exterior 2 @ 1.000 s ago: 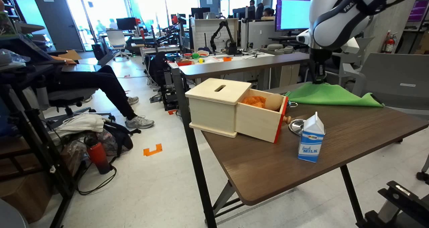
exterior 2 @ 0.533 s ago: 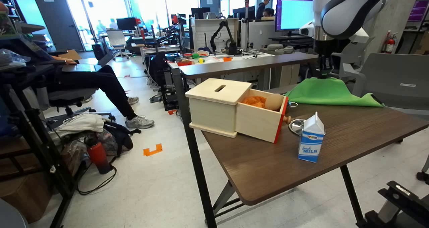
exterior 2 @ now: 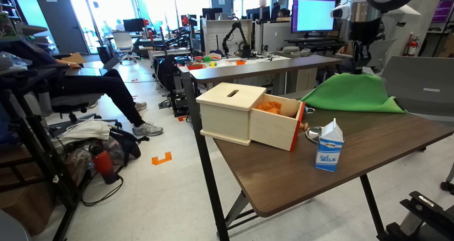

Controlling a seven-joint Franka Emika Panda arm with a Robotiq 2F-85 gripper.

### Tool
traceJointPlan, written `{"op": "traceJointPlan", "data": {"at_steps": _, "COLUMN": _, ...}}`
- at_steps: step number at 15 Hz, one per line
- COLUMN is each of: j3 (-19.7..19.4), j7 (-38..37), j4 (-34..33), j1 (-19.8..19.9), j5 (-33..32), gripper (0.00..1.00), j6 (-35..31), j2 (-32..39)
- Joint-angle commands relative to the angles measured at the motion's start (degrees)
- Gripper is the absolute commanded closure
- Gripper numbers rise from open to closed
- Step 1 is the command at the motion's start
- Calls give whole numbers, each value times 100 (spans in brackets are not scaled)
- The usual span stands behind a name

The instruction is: Unfold the green object

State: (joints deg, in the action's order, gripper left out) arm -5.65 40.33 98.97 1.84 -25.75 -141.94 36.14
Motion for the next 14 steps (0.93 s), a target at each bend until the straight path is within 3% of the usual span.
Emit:
{"op": "traceJointPlan", "data": {"at_steps": 1, "j3": 143, "j7": -72, "j4": 1143, "j1": 55, "j5": -152, "gripper": 99, "j6": -328, "j2": -932}}
{"op": "traceJointPlan", "data": {"at_steps": 11, "j3": 211, "j7": -50, "j4": 2568, "j1": 52, "j5": -255, "gripper": 99, "j6": -838, "j2": -1844}}
{"op": "traceJointPlan", "data": {"at_steps": 12, "j3": 206, "j7": -33, "j4": 2676, "j1": 54, "j5": -290, "gripper": 93, "j6": -892, "j2": -1896}}
{"op": "traceJointPlan", "data": {"at_steps": 14, "j3": 211, "j7": 7, "j4": 2866, "j1": 66, "j5": -322, "gripper": 91, "j6": -980, "j2": -2003}}
